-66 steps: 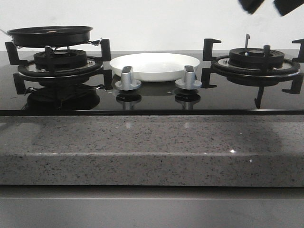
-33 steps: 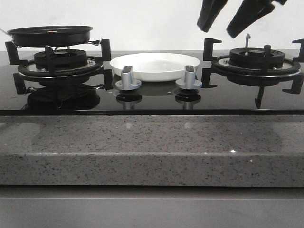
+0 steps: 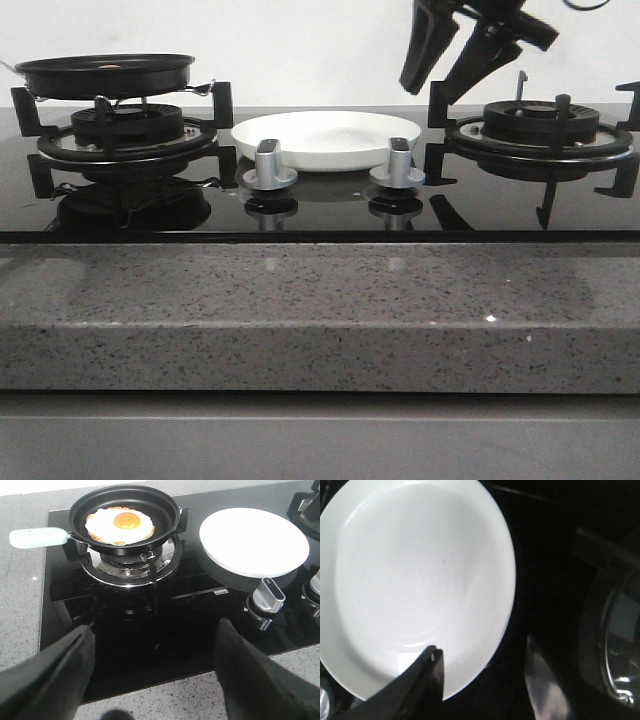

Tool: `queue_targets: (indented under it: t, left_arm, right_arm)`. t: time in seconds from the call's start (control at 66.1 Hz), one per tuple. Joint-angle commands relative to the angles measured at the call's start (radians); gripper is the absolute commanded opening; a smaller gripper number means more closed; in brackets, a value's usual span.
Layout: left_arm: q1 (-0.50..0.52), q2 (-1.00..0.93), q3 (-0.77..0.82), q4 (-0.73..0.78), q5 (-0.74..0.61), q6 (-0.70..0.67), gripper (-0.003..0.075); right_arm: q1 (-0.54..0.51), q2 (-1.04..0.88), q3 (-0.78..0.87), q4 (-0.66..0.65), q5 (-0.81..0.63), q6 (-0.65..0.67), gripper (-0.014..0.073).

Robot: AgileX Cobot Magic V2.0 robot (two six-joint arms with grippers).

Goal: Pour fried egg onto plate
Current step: 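Lower the right gripper to the rim of the white plate and grasp it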

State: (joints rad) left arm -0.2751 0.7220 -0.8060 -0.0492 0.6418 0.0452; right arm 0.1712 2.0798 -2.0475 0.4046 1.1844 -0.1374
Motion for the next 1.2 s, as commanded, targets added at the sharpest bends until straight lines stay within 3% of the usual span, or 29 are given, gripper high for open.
queue_targets:
  t: [0.0, 0.242, 0.545, 0.757, 1.181]
  left_arm:
    - [-0.009, 0.002, -0.028, -0.006, -0.065, 0.001, 0.0501]
    - [-0.009, 0.002, -0.028, -0.006, -0.065, 0.001, 0.0501]
    - [-0.009, 0.002, -0.028, -0.006, -0.065, 0.001, 0.0501]
    - [-0.009, 0.002, -0.028, -0.006, -0.065, 0.001, 0.0501]
    - [-0.009, 0.002, -0.028, -0.006, -0.065, 0.001, 0.0501]
  right_arm:
    - [-0.007, -0.019, -0.084, 0.022, 0.009, -0.007, 0.0392]
    - [-0.007, 0.065, -0.184, 0.014, 0.066, -0.007, 0.0392]
    - [-0.006, 0.096, -0.185, 0.015, 0.075, -0.007, 0.0389]
    - [-0.006, 0.096, -0.184, 0.015, 0.091, -0.012, 0.0297]
    - [-0.005, 0.096, -0.174, 0.018, 0.093, -0.012, 0.0295]
